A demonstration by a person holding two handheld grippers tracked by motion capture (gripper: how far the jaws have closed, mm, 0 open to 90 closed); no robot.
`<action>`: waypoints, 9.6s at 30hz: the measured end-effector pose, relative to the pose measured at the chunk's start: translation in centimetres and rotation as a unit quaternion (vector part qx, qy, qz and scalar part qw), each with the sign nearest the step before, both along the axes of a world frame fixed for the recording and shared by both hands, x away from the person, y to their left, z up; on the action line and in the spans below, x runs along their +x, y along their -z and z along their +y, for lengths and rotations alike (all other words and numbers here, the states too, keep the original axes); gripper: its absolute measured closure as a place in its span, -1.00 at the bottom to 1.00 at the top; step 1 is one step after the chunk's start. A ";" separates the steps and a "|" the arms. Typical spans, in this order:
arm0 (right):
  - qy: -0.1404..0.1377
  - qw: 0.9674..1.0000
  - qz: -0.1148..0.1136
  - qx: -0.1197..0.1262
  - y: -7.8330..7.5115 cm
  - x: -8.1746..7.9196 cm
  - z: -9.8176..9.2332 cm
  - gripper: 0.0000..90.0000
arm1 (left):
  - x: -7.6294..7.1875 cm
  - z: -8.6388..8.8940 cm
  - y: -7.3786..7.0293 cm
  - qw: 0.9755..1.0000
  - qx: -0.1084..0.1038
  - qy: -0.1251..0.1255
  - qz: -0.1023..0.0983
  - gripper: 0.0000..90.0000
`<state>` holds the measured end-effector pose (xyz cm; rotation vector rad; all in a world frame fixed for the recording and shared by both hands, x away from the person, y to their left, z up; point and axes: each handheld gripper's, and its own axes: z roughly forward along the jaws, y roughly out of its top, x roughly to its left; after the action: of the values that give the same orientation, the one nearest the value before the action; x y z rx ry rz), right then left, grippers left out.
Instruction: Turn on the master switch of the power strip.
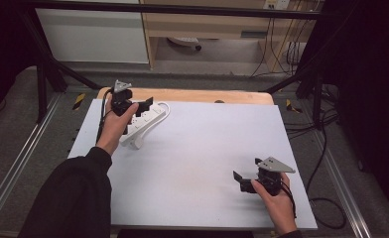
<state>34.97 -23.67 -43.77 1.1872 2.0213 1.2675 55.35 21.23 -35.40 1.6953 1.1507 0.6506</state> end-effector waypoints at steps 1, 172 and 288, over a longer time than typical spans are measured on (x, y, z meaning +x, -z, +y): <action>0.001 1.000 0.000 0.001 0.0 0.0 0.0 -0.92 | 0.5 -0.4 -0.1 1.000 -0.005 0.001 -0.003 -0.78; 0.002 1.000 0.012 0.005 0.0 -0.5 -0.8 -0.93 | 7.5 -4.4 6.7 0.983 0.107 0.031 0.145 1.00; -0.007 1.000 0.002 0.003 -0.4 -0.6 -0.2 -0.93 | 2.8 -3.2 4.2 0.993 0.056 0.033 0.100 0.94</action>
<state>34.37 -23.91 -43.36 1.1815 2.0339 1.2799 58.12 17.98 -39.65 1.9199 1.2088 0.5212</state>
